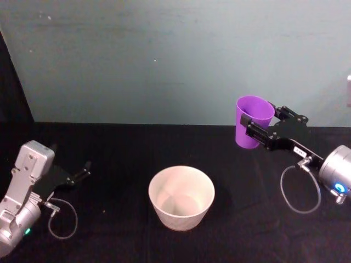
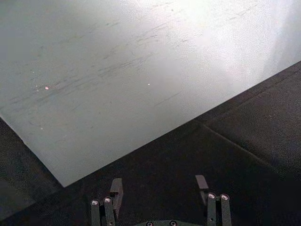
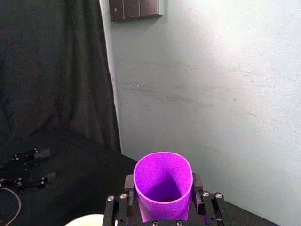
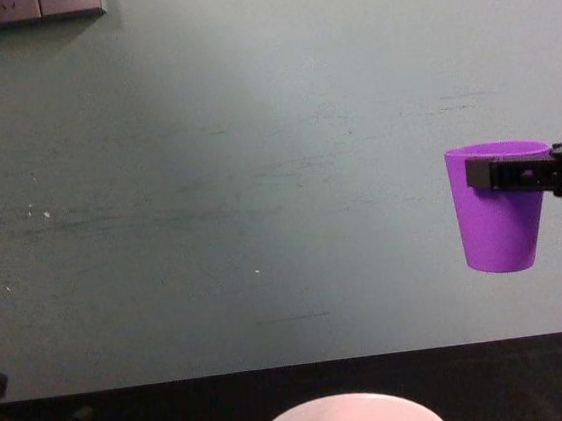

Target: Pick up the cup and pour the mung beans from the cup into the bowl.

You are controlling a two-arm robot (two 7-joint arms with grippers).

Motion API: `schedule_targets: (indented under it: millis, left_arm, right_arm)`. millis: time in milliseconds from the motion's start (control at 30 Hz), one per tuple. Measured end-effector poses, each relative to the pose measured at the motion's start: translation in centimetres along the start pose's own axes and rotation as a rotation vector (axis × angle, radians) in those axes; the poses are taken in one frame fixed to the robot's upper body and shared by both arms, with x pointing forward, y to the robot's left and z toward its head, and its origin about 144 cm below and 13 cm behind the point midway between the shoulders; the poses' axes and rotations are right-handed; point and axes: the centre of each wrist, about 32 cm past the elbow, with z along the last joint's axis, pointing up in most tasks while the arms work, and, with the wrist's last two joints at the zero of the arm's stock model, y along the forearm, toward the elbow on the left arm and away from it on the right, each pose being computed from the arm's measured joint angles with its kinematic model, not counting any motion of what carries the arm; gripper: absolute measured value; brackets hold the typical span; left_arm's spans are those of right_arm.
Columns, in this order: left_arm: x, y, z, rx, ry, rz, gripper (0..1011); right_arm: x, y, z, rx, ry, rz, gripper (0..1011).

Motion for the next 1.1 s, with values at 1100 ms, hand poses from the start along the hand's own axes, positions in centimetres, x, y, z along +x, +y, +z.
schedule_targets:
  millis: [1100]
  left_arm:
    - [0.0,0.0,0.0,0.0,0.0,0.0,1000]
  right_arm:
    - [-0.13,-0.31,0.55,0.002,0.001,0.001,716]
